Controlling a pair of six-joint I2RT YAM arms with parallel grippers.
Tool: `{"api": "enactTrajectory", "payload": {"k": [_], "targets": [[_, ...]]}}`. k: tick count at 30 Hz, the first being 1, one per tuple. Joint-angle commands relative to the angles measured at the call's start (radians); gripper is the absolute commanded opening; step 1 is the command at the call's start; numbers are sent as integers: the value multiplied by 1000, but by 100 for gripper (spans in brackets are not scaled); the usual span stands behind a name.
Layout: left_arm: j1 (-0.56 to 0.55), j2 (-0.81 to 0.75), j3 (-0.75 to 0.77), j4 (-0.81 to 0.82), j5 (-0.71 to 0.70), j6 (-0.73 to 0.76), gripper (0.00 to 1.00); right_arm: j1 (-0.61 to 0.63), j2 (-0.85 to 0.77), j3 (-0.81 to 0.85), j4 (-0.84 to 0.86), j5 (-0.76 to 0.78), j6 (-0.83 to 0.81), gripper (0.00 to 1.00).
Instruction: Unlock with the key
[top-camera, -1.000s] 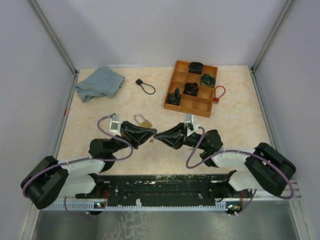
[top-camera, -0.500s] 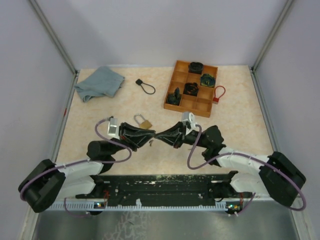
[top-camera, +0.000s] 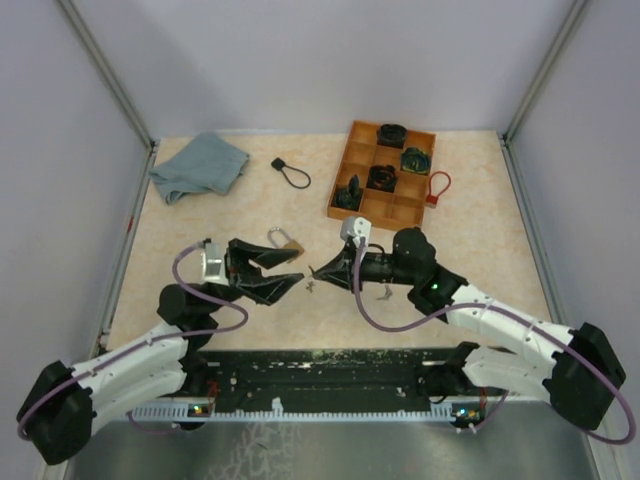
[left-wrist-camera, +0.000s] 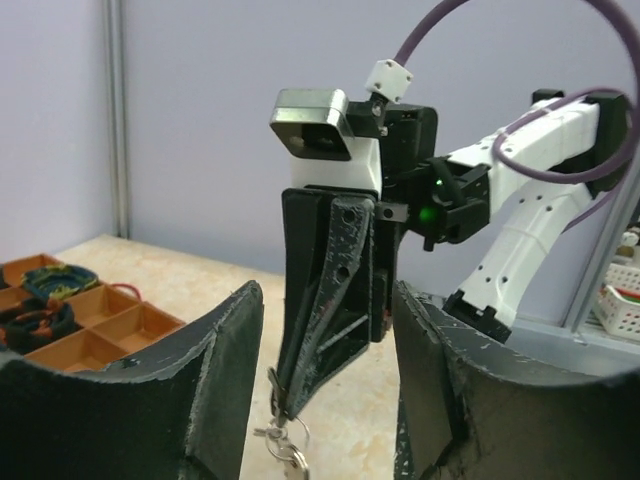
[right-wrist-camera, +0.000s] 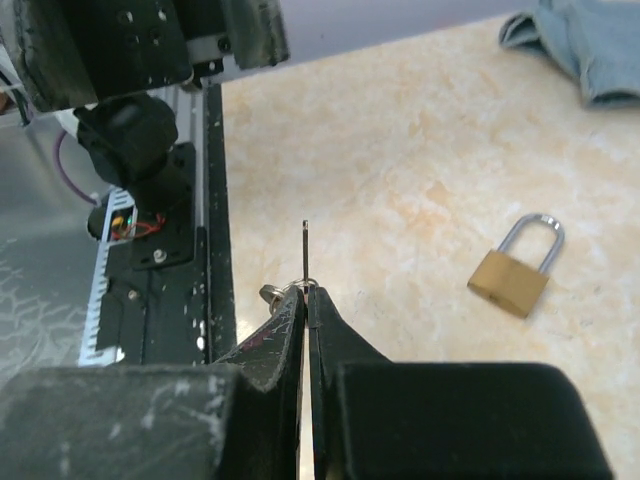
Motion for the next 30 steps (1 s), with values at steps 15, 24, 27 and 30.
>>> {"api": "enactTrajectory", "payload": {"k": [15,24,27,30], "targets": [[4,103,157,-390,139,73,52,-5,-25,92,-174,-18,-63,0],[25,177,185,-368,236,-3,32,-11,-32,83,-152,-31,-46,0],[48,194,170,-302,271,-62,28,-24,-36,79,-137,-45,-30,0],[70,214,156,-233,303,-116,25,-35,-37,71,-114,-62,-9,0]]}}
